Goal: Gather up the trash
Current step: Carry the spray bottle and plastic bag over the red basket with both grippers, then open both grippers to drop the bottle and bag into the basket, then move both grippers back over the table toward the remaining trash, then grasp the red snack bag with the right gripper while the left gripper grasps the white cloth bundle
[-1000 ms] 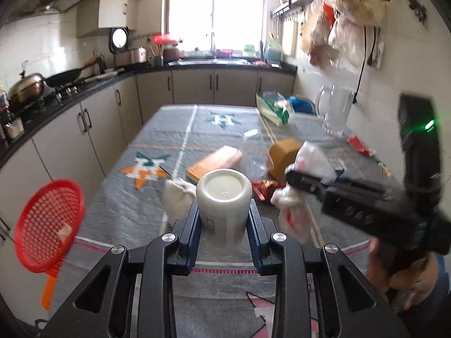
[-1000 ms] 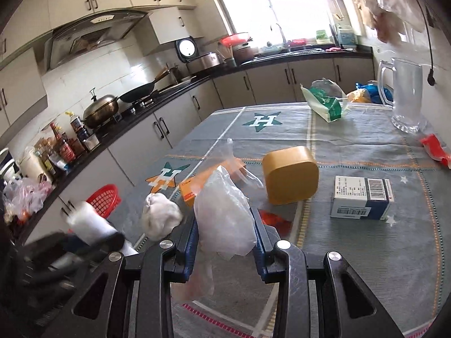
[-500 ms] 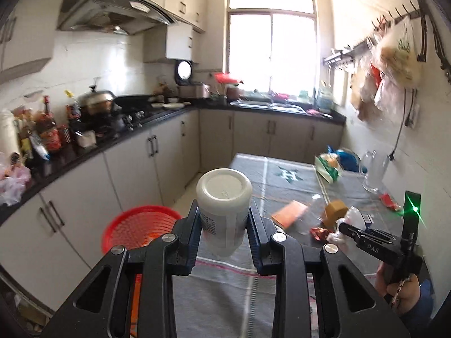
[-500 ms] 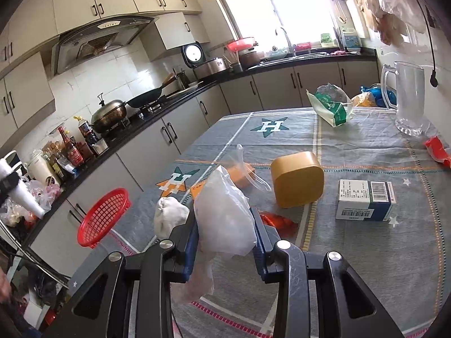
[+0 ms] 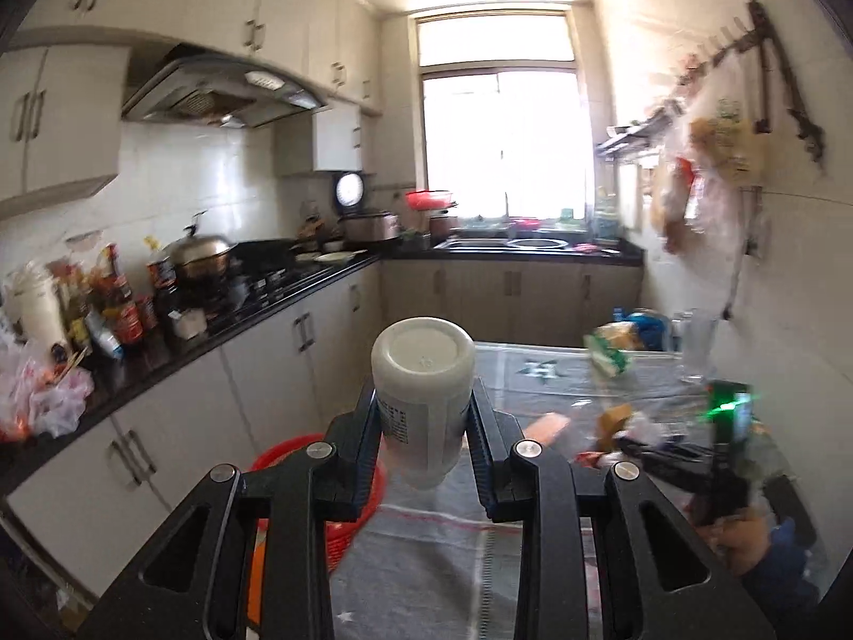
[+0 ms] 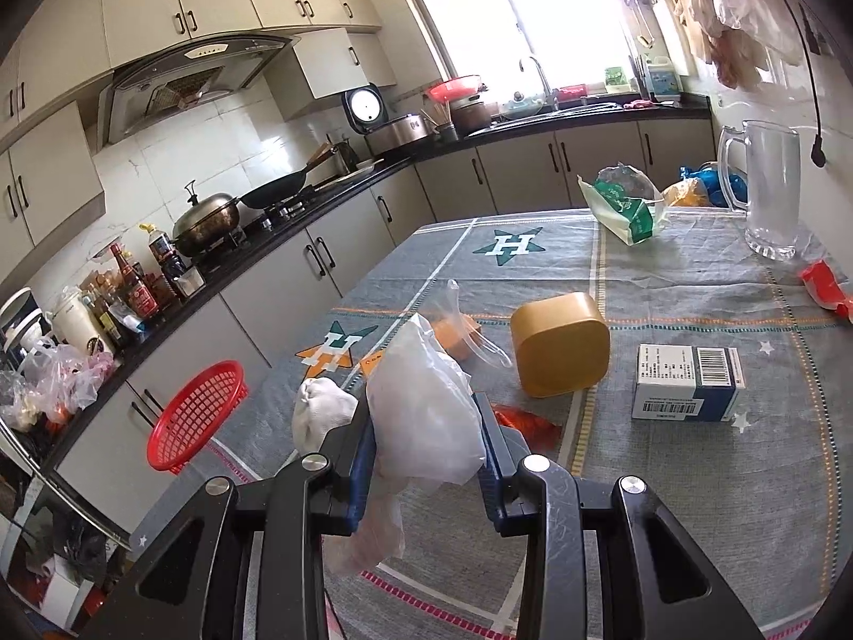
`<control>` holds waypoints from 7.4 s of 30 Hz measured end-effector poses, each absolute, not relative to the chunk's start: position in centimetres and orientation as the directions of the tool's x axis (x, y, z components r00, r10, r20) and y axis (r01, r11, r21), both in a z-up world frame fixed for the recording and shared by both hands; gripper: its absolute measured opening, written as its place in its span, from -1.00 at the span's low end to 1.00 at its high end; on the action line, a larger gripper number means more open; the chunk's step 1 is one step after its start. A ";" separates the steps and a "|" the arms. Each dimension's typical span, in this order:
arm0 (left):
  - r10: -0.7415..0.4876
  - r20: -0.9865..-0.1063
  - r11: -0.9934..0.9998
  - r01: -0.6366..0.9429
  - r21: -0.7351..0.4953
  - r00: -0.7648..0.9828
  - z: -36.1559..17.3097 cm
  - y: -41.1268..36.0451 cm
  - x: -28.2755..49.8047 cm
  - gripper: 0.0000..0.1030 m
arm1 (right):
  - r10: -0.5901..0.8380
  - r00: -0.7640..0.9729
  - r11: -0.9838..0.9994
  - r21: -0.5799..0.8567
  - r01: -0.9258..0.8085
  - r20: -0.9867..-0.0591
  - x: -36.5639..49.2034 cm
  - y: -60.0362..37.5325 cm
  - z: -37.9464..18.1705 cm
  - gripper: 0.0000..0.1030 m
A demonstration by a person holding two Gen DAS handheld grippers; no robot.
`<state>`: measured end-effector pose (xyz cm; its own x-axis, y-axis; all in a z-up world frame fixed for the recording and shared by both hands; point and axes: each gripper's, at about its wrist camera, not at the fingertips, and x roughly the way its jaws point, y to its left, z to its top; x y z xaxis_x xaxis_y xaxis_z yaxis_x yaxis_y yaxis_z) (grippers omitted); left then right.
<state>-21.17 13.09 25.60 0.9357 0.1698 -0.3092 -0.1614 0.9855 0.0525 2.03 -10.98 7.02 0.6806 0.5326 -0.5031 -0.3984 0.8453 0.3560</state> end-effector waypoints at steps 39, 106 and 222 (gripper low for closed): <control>-0.241 -0.505 0.966 0.255 -0.041 0.829 18.6 0.9 -7.3 -0.43 | 0.411 0.701 0.904 0.359 -0.232 -0.582 4.5 -13.4 5.3 -0.29; 0.133 -0.657 0.919 -0.341 -0.198 0.742 6.0 36.7 -6.7 -0.43 | 0.614 0.398 0.674 0.190 -0.714 -0.681 4.3 21.5 7.7 -0.26; 0.084 -0.746 0.994 -0.110 0.014 0.660 6.2 9.2 3.2 0.52 | 0.420 0.626 0.900 0.391 -0.193 -0.657 6.5 -12.9 4.7 -0.34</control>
<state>3.18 9.17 6.18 0.6604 0.0837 -0.7462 -0.1100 0.9938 0.0141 6.52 -12.90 4.71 0.6259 0.4201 -0.6571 -0.1931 0.8998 0.3913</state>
